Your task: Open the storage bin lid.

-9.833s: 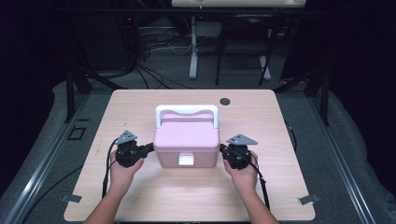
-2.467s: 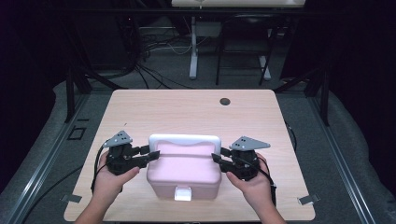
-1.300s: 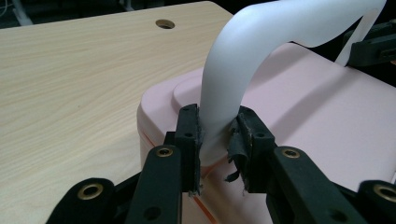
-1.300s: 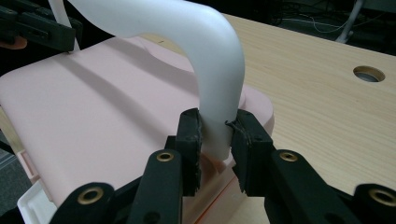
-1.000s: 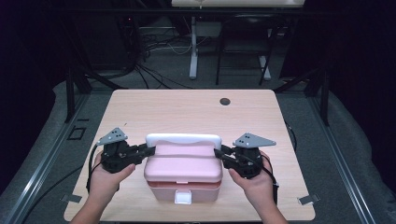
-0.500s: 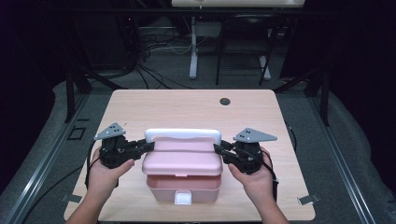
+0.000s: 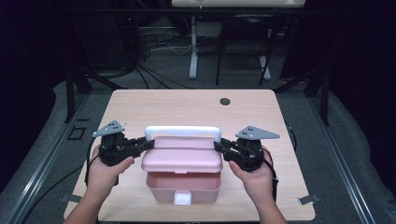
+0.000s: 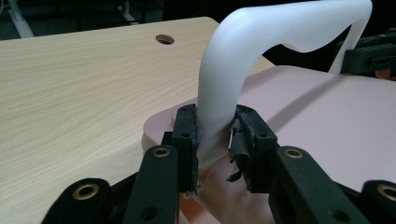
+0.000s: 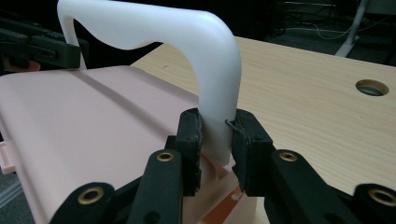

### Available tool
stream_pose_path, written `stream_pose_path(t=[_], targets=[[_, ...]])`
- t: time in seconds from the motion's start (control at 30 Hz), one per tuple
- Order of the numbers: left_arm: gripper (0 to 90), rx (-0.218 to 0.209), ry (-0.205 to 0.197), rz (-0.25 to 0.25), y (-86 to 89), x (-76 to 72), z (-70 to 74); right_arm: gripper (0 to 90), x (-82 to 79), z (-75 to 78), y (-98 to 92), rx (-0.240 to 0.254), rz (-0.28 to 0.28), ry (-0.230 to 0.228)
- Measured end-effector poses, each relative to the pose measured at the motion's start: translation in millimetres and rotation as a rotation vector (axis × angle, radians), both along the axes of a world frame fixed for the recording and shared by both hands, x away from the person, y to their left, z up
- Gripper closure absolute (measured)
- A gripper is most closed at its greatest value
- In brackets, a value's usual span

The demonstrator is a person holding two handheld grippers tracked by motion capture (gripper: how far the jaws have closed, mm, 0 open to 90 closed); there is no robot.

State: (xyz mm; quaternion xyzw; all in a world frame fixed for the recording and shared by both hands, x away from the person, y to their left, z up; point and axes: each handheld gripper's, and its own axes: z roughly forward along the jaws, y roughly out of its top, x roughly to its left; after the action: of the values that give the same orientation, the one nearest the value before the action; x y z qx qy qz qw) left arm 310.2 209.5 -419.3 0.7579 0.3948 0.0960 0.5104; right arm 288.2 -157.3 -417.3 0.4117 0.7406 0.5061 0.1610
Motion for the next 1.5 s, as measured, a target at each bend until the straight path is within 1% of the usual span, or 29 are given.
stream_pose_path(t=[0.03, 0.07, 0.13, 0.2, 0.23, 0.3, 0.33, 0.4, 0.47, 0.53, 0.77, 0.83, 0.9, 0.93, 1.0, 1.1, 1.17, 1.27, 1.43, 1.47, 1.5], targets=[[70.3, -0.003, 0.0, 0.001, 0.4, -1.3, 0.4, 73.7, -0.6, -0.5, 0.0, 0.003, -0.001, 0.001], [69.8, 0.004, -0.005, -0.001, 1.4, -2.7, 1.2, 73.7, -1.0, -1.2, 0.3, 0.006, -0.003, -0.004], [68.9, 0.012, -0.017, -0.002, 4.7, -6.9, 3.7, 73.7, -2.1, -1.0, 1.6, -0.009, -0.003, -0.01], [68.7, 0.006, -0.024, 0.006, 7.5, -11.1, 5.7, 73.7, -2.9, -0.6, 2.2, -0.009, 0.0, -0.009], [68.7, 0.005, -0.037, 0.006, 9.6, -13.3, 6.7, 73.7, -2.8, -0.7, 2.3, -0.011, -0.001, -0.01], [68.9, -0.001, -0.045, 0.0, 13.5, -18.5, 8.3, 73.7, -2.3, -1.1, 2.6, -0.01, -0.003, -0.01], [68.9, 0.002, -0.043, -0.001, 14.9, -21.5, 8.9, 73.7, -2.1, -1.2, 2.6, -0.01, -0.002, -0.01], [68.9, 0.022, -0.059, -0.008, 17.8, -26.9, 7.8, 73.7, -1.8, -1.1, 2.0, -0.01, -0.001, -0.011], [68.8, 0.03, -0.063, -0.006, 19.9, -30.5, 5.7, 73.7, -1.6, -1.0, 1.7, -0.004, -0.001, -0.01], [68.8, 0.032, -0.055, -0.005, 23.4, -34.9, 1.2, 73.7, -1.2, -0.9, 1.3, -0.002, -0.002, -0.006], [68.8, 0.039, -0.057, 0.025, 32.5, -45.9, -15.7, 73.7, -2.9, -0.8, 1.6, -0.004, -0.003, -0.006], [68.9, 0.041, -0.05, 0.033, 34.8, -48.9, -21.5, 73.7, -3.0, -0.6, 1.5, -0.002, -0.004, -0.006], [68.9, 0.034, -0.037, 0.04, 36.6, -51.7, -27.3, 73.7, -2.9, -0.5, 1.5, 0.002, -0.004, -0.006], [68.9, 0.038, -0.027, 0.036, 36.9, -52.5, -29.6, 73.7, -2.9, -0.5, 1.6, 0.002, -0.005, -0.006], [68.8, 0.039, -0.025, 0.031, 35.8, -53.9, -34.9, 73.8, -2.9, -0.6, 2.2, 0.004, -0.003, -0.006], [68.9, 0.028, -0.016, 0.03, 33.4, -56.3, -39.0, 73.8, -3.0, -0.7, 3.0, 0.002, -0.001, -0.009], [68.9, 0.03, -0.018, 0.026, 32.3, -56.9, -41.0, 73.7, -2.8, -0.8, 3.0, 0.002, -0.003, -0.009], [69.0, 0.026, -0.009, 0.014, 27.5, -58.9, -44.5, 73.7, -3.4, -0.9, 3.3, -0.003, -0.004, -0.009], [68.8, 0.018, -0.014, 0.001, 23.3, -61.0, -43.9, 73.7, -4.0, -1.4, 3.7, -0.011, -0.008, -0.01], [68.8, 0.023, -0.019, -0.004, 23.2, -60.9, -43.0, 73.7, -3.9, -1.8, 3.6, -0.011, -0.009, -0.011], [68.8, 0.016, -0.016, -0.002, 22.4, -61.5, -42.2, 73.7, -3.9, -2.4, 3.4, -0.012, -0.01, -0.01]])
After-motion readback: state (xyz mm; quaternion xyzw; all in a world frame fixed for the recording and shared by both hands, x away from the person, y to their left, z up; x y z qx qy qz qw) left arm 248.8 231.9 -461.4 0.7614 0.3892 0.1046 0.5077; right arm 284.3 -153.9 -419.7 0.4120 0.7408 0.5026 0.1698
